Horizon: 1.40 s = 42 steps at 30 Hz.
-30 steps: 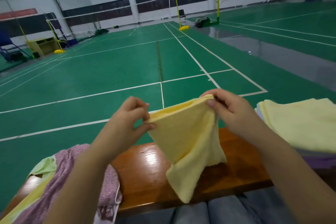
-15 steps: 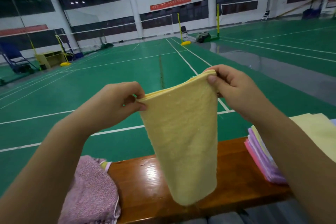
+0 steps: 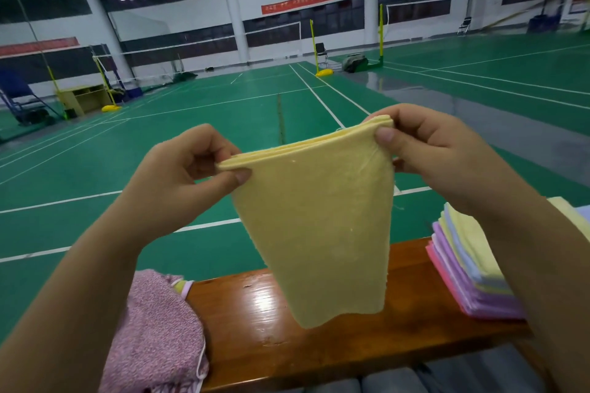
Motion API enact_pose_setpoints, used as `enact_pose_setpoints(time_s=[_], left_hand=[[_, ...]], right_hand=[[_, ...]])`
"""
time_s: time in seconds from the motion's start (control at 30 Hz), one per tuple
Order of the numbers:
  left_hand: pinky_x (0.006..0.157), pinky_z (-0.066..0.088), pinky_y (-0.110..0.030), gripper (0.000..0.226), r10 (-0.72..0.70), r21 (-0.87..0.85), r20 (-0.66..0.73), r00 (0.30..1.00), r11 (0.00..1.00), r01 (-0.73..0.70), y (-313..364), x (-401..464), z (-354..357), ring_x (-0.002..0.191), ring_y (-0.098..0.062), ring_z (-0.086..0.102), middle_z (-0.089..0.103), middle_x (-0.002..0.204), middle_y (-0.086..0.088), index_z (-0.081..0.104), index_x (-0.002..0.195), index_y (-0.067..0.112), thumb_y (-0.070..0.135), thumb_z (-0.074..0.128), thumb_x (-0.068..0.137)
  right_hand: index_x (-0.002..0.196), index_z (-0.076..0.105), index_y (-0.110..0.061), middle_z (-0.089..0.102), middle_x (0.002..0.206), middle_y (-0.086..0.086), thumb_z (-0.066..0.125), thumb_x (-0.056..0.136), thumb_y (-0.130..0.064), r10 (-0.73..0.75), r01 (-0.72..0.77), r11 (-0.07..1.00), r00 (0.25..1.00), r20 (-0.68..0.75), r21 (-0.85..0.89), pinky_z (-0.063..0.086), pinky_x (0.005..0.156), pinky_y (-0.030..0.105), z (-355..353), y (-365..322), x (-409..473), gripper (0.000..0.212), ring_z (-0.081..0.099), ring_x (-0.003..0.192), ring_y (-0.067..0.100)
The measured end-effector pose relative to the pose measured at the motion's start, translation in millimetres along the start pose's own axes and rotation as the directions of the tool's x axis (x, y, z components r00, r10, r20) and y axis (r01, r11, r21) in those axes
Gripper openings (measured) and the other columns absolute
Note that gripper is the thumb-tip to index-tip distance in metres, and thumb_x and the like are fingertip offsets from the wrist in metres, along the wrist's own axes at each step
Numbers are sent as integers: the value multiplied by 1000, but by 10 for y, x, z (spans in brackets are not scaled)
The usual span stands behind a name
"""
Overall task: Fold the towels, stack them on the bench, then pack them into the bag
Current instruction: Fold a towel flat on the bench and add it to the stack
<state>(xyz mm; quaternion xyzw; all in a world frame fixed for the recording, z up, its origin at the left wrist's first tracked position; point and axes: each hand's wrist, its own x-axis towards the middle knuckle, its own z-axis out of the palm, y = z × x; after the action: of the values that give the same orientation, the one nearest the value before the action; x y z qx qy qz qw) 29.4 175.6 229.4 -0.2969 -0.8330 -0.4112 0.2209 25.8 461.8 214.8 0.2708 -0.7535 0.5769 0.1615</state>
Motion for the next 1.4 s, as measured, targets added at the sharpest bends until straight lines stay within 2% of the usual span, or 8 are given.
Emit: enact_pose_setpoints(time_s=[0.17,0.37,0.43,0.57,0.77,0.97,1.17,1.4], left_hand=[[67,50,-17,31,-68,-216,-60,996,975,54,-79,62,116,73,-4,56,62,82,7,48,82,26,0,67,81],[64,44,-14,28,-443,95,31,896,894,438,-555,312,377,73,-13,54,59,88,-4,60,107,19,2,67,85],[50,36,-14,12,-454,103,-3,891,886,452,-579,396,408,62,-14,45,56,77,-4,67,94,16,7,66,86],[64,36,-23,11,-390,-94,-40,920,918,385,-519,397,330,70,-14,45,55,74,-2,67,83,15,5,67,85],[75,48,-13,19,-329,-359,49,943,875,324,-519,-54,489,78,1,62,70,81,15,64,83,10,-9,62,82],[68,47,-15,19,-472,-287,290,832,787,546,-933,-1046,1029,70,-2,59,66,72,9,68,78,13,-6,69,79],[72,50,-19,18,-596,-271,468,653,606,748,-1035,-1831,1386,77,-7,61,67,78,2,72,81,11,-7,68,81],[63,49,-17,12,-624,-325,419,659,575,751,-1069,-1641,1405,71,-5,61,66,72,7,67,84,9,-2,63,86]], right_hand=[[94,64,-18,64,75,-9,48,96,-12,85,-85,993,996,3,87,55,69,24,-9,73,98,18,61,73,6],[94,60,-17,60,86,-1,46,99,-13,308,-306,952,949,70,-26,55,81,35,207,569,468,16,58,86,15],[91,59,-18,59,86,-1,45,100,-13,290,-290,957,956,31,-20,52,88,43,240,616,570,17,55,86,16],[90,59,-21,58,83,-5,45,99,-13,166,-165,986,985,-46,25,51,89,41,164,525,584,18,54,83,13],[102,61,-23,62,89,-12,49,97,-12,54,-55,994,998,-19,-93,46,86,25,132,684,113,16,55,86,0],[100,60,-34,66,98,-14,52,95,-13,311,-284,943,938,154,-176,41,77,7,392,1329,-949,23,56,89,-10],[103,66,-31,68,100,-9,53,89,-33,555,-545,830,787,271,-118,49,82,25,562,1727,-1760,20,62,96,9],[106,66,-26,69,97,-11,51,95,-22,588,-596,802,781,212,-27,49,72,15,566,1740,-1530,19,62,89,1]])
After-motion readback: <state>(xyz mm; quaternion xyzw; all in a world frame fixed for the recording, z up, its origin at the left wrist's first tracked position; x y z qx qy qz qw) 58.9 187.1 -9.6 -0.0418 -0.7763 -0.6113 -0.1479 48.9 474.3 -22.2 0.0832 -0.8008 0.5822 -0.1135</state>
